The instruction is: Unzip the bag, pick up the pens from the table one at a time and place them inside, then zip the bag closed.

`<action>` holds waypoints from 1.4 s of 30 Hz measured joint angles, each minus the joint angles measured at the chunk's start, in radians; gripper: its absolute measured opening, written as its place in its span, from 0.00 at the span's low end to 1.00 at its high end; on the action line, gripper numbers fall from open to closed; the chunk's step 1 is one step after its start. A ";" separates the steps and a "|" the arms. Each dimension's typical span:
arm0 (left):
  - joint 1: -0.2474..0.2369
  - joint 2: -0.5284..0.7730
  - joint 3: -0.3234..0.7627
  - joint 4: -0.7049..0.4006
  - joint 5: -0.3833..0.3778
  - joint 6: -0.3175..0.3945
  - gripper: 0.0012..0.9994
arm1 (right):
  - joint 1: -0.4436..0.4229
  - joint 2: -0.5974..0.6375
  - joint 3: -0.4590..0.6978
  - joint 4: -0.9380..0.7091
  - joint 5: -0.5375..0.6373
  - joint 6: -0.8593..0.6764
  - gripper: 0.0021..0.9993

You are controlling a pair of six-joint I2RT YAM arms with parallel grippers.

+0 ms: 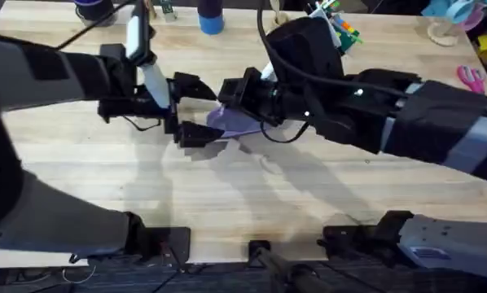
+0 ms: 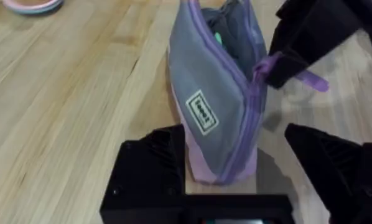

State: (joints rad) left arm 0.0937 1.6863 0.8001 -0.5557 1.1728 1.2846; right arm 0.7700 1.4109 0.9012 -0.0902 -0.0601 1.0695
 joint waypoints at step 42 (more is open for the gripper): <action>-0.090 0.024 0.000 0.140 0.031 -0.061 0.04 | -0.149 0.000 0.000 -0.099 -0.037 -0.031 0.03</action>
State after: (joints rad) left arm 0.0032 1.7100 0.8001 -0.4156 1.2037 1.2232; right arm 0.6206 1.4109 0.9016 -0.1889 -0.0972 1.0389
